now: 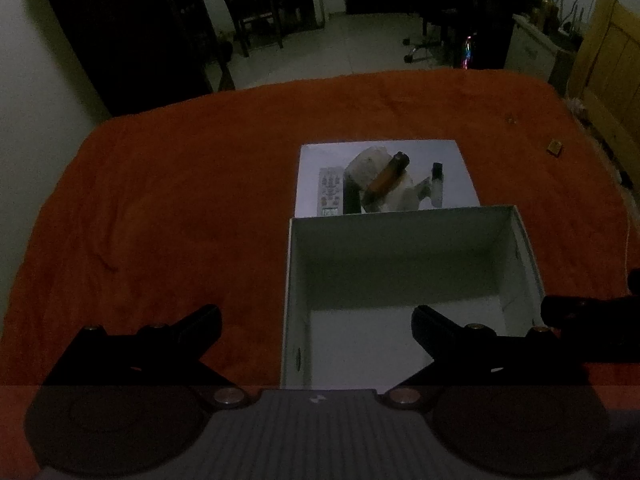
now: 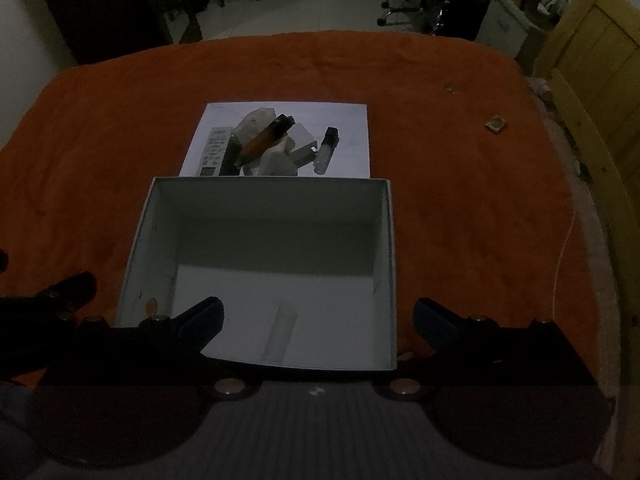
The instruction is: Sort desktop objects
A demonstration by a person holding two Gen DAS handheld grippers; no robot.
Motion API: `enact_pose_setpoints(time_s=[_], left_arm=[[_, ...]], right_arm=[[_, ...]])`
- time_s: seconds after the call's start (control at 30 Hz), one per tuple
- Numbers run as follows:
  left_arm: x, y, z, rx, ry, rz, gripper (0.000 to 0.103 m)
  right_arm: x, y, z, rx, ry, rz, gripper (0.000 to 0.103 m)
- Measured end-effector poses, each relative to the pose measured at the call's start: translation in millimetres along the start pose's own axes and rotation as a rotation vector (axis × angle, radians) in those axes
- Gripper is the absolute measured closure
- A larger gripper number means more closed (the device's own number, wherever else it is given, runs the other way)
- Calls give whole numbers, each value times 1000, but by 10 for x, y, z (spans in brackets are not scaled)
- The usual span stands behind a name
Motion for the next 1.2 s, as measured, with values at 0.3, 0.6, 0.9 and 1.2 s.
enact_pose_setpoints(time_s=[0.3, 0.6, 0.9, 1.2], left_arm=[[33, -56, 30, 30, 19, 2, 1], [59, -236, 130, 118, 1, 5, 1], [11, -297, 262, 163, -48, 16, 1], [-20, -428, 551, 152, -61, 23, 1]], right_arm=[[-49, -47, 24, 45, -26, 15, 0], [-99, -139, 83, 91, -17, -3, 0], [-179, -216, 252, 100, -31, 10, 0], [-195, -290, 538, 91, -24, 12, 0]])
Point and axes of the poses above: each gripper's, at about its wrist camera, not at the fingertips, and y roughly against the way its jaws point, x to its left, z to its top, the point moved 1 cm from there along -y, roughly the way its jaws point, and after that the axes turned 2 degrees about -x, right-handed, at the moved point
